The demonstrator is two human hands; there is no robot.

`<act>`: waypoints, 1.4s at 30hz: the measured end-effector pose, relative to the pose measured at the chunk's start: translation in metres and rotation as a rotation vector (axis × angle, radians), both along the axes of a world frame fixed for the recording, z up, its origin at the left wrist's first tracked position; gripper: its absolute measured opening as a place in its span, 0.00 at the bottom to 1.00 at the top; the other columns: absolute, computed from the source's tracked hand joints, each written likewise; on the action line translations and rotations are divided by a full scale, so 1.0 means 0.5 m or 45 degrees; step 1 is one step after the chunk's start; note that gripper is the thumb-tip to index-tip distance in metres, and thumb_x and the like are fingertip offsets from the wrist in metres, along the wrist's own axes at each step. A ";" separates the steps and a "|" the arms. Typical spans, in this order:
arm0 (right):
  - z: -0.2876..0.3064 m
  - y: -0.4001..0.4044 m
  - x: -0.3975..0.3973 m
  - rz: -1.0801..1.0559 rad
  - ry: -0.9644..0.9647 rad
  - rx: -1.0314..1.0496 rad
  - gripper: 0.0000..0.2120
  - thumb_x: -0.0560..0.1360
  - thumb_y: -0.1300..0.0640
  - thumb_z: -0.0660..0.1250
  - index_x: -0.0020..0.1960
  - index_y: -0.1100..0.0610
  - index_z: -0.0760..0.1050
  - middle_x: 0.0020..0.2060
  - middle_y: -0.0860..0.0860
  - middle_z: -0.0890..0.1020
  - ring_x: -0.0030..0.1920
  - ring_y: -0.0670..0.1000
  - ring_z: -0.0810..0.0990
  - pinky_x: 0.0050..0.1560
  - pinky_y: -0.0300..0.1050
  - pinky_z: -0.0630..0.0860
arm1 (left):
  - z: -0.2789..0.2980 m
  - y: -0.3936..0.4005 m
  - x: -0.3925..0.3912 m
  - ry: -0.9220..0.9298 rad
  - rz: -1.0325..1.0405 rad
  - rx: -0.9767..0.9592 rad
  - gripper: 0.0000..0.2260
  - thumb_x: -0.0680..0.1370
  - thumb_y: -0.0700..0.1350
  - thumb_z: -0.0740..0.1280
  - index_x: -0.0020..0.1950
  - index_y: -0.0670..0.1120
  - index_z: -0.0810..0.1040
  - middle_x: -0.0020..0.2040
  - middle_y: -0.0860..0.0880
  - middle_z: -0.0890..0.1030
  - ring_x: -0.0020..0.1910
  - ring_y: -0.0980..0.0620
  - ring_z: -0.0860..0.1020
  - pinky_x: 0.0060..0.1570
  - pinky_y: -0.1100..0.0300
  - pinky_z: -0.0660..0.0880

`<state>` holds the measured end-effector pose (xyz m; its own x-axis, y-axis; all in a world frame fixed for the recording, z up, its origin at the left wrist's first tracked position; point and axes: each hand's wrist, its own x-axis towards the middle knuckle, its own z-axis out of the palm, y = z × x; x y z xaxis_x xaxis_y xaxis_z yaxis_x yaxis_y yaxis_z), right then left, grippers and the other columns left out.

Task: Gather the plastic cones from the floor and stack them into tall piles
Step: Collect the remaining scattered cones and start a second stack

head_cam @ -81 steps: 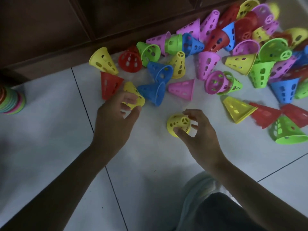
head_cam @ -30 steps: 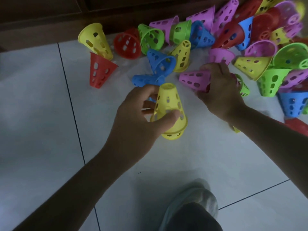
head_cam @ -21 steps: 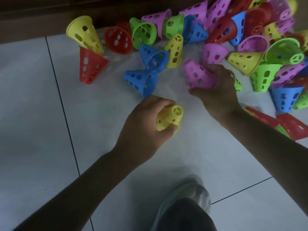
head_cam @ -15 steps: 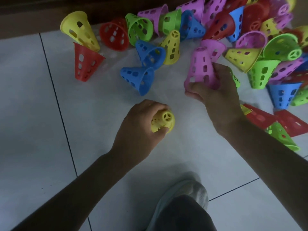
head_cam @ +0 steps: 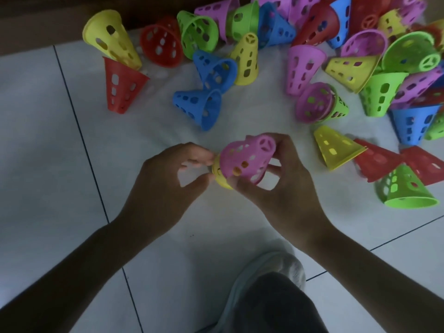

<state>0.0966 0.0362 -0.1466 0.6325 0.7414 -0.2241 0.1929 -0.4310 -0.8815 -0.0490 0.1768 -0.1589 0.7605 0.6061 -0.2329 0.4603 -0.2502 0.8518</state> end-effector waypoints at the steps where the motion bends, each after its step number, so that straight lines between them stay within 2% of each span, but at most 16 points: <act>1: -0.011 -0.001 -0.002 0.030 -0.026 -0.038 0.30 0.66 0.51 0.81 0.63 0.46 0.70 0.57 0.40 0.80 0.59 0.44 0.79 0.55 0.35 0.78 | 0.004 0.001 -0.003 -0.004 0.024 -0.027 0.10 0.75 0.43 0.74 0.56 0.51 0.82 0.51 0.61 0.84 0.55 0.61 0.81 0.57 0.64 0.77; 6: -0.069 -0.009 -0.001 0.180 -0.219 -0.251 0.33 0.65 0.49 0.81 0.66 0.47 0.71 0.59 0.43 0.77 0.59 0.41 0.74 0.52 0.22 0.69 | 0.021 0.004 0.002 -0.031 0.108 -0.059 0.08 0.77 0.44 0.73 0.55 0.51 0.82 0.49 0.61 0.84 0.53 0.61 0.82 0.58 0.60 0.78; 9: -0.089 -0.009 0.002 0.211 -0.309 -0.240 0.33 0.64 0.52 0.81 0.65 0.46 0.72 0.60 0.44 0.77 0.62 0.39 0.71 0.55 0.22 0.66 | 0.024 0.014 0.015 -0.049 0.142 -0.005 0.07 0.77 0.43 0.73 0.55 0.50 0.82 0.49 0.60 0.84 0.52 0.62 0.82 0.57 0.58 0.79; 12: -0.095 -0.007 0.007 0.259 -0.378 -0.197 0.32 0.64 0.52 0.81 0.64 0.48 0.73 0.59 0.43 0.77 0.64 0.43 0.71 0.57 0.22 0.66 | 0.018 0.035 0.040 -0.078 0.199 0.087 0.07 0.77 0.43 0.73 0.55 0.49 0.82 0.50 0.58 0.84 0.52 0.60 0.82 0.57 0.54 0.80; 16: -0.079 -0.011 0.021 0.267 -0.212 -0.185 0.37 0.61 0.37 0.79 0.66 0.46 0.72 0.60 0.36 0.73 0.63 0.39 0.71 0.58 0.23 0.66 | 0.004 0.073 0.082 -0.133 0.229 0.318 0.08 0.77 0.44 0.72 0.55 0.47 0.82 0.51 0.55 0.83 0.50 0.59 0.79 0.53 0.59 0.77; 18: -0.070 -0.016 0.032 0.280 -0.196 -0.157 0.39 0.63 0.31 0.74 0.69 0.46 0.71 0.63 0.39 0.74 0.65 0.39 0.71 0.60 0.25 0.66 | -0.009 0.094 0.101 -0.125 0.227 0.491 0.13 0.76 0.48 0.72 0.58 0.45 0.81 0.55 0.50 0.80 0.54 0.54 0.76 0.54 0.59 0.74; 20: -0.061 -0.019 0.046 0.300 -0.268 -0.076 0.36 0.70 0.29 0.66 0.69 0.52 0.72 0.63 0.45 0.76 0.65 0.43 0.73 0.64 0.32 0.68 | -0.025 0.114 0.115 -0.074 0.204 0.581 0.20 0.75 0.54 0.71 0.61 0.44 0.79 0.60 0.44 0.77 0.60 0.47 0.74 0.59 0.53 0.72; 22: -0.050 -0.017 0.064 0.287 -0.372 0.023 0.33 0.78 0.31 0.57 0.68 0.58 0.74 0.61 0.51 0.78 0.64 0.49 0.75 0.65 0.41 0.70 | -0.037 0.127 0.126 0.006 0.163 0.537 0.27 0.74 0.62 0.67 0.64 0.44 0.77 0.63 0.43 0.75 0.65 0.44 0.71 0.64 0.52 0.68; 24: -0.037 -0.009 0.090 0.236 -0.499 0.093 0.31 0.81 0.36 0.55 0.64 0.62 0.75 0.59 0.54 0.79 0.62 0.53 0.77 0.65 0.44 0.71 | -0.042 0.131 0.132 0.066 0.171 0.410 0.32 0.72 0.67 0.62 0.65 0.45 0.76 0.62 0.47 0.74 0.66 0.45 0.70 0.66 0.52 0.66; 28: -0.026 0.003 0.163 0.141 -0.823 0.121 0.22 0.82 0.45 0.62 0.60 0.64 0.77 0.55 0.55 0.79 0.57 0.55 0.77 0.62 0.43 0.71 | -0.052 0.125 0.128 0.077 0.235 0.245 0.32 0.71 0.68 0.59 0.62 0.46 0.78 0.55 0.52 0.73 0.64 0.43 0.72 0.67 0.42 0.68; 30: -0.029 0.001 0.198 0.116 -0.940 0.124 0.20 0.81 0.48 0.67 0.59 0.65 0.77 0.52 0.59 0.80 0.54 0.59 0.77 0.59 0.50 0.74 | -0.059 0.124 0.122 0.089 0.254 0.188 0.32 0.70 0.69 0.59 0.62 0.47 0.77 0.54 0.51 0.75 0.62 0.46 0.73 0.66 0.42 0.69; 32: -0.032 -0.007 0.229 0.102 -1.031 0.067 0.20 0.79 0.48 0.70 0.60 0.64 0.76 0.54 0.60 0.79 0.56 0.58 0.75 0.61 0.45 0.70 | -0.066 0.124 0.114 0.110 0.273 0.115 0.32 0.69 0.70 0.61 0.64 0.49 0.76 0.56 0.49 0.76 0.59 0.47 0.73 0.64 0.44 0.70; 35: -0.037 -0.024 0.273 0.120 -1.030 -0.149 0.28 0.74 0.47 0.72 0.67 0.62 0.71 0.62 0.60 0.75 0.64 0.59 0.71 0.65 0.42 0.62 | -0.070 0.125 0.107 0.149 0.310 0.027 0.35 0.66 0.71 0.64 0.66 0.52 0.75 0.60 0.45 0.75 0.61 0.44 0.73 0.64 0.43 0.72; 38: -0.045 -0.037 0.310 0.148 -0.902 -0.370 0.38 0.70 0.45 0.73 0.74 0.59 0.64 0.68 0.59 0.70 0.69 0.60 0.67 0.68 0.44 0.60 | -0.072 0.125 0.107 0.165 0.315 -0.040 0.38 0.63 0.70 0.65 0.68 0.51 0.73 0.63 0.44 0.73 0.62 0.44 0.73 0.64 0.44 0.73; 40: -0.053 -0.038 0.327 0.203 -0.825 -0.501 0.40 0.71 0.47 0.75 0.76 0.58 0.61 0.70 0.59 0.70 0.70 0.60 0.66 0.69 0.49 0.61 | -0.071 0.124 0.107 0.146 0.294 -0.025 0.38 0.63 0.69 0.65 0.68 0.49 0.72 0.63 0.45 0.73 0.62 0.45 0.73 0.64 0.45 0.73; 42: -0.058 -0.034 0.339 0.281 -0.811 -0.576 0.39 0.70 0.48 0.74 0.75 0.58 0.63 0.68 0.59 0.72 0.68 0.62 0.69 0.69 0.55 0.65 | -0.070 0.116 0.103 0.114 0.236 0.019 0.37 0.66 0.66 0.65 0.70 0.48 0.71 0.62 0.47 0.72 0.62 0.46 0.73 0.63 0.51 0.73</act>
